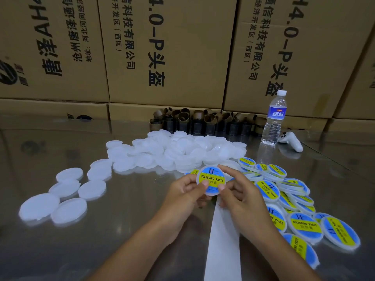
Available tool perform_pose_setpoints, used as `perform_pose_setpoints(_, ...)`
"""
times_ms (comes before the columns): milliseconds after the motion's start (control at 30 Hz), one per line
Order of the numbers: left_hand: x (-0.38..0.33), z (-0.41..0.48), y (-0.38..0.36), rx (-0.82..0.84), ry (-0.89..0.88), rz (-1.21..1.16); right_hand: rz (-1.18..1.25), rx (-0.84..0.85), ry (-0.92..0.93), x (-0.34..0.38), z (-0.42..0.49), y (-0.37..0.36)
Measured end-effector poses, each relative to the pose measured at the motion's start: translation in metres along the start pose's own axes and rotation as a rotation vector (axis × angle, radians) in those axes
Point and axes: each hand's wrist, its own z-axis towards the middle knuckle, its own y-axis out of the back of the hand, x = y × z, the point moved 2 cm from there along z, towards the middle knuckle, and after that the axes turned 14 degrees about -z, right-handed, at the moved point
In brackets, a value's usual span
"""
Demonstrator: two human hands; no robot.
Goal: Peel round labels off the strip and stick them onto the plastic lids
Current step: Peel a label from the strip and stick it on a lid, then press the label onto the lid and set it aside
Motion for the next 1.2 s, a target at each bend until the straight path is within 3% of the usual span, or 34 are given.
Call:
perform_pose_setpoints(333,0.0,0.001,0.002,-0.048,0.001,-0.021,0.08,-0.006,-0.037,-0.002,0.001,0.001)
perform_pose_setpoints(533,-0.001,0.001,0.008,-0.094,0.014,-0.054,0.039,-0.14,-0.088,-0.009,0.007,0.009)
perform_pose_setpoints(833,-0.003,0.001,0.013,-0.135,0.023,-0.051,-0.03,-0.558,-0.362,-0.037,0.013,0.04)
perform_pose_setpoints(1033,-0.003,0.001,0.013,-0.147,0.027,-0.041,-0.021,-0.656,-0.54,-0.045,0.014,0.045)
perform_pose_setpoints(1200,-0.004,0.001,0.014,-0.161,0.025,-0.042,-0.052,-0.712,-0.564,-0.042,0.013,0.045)
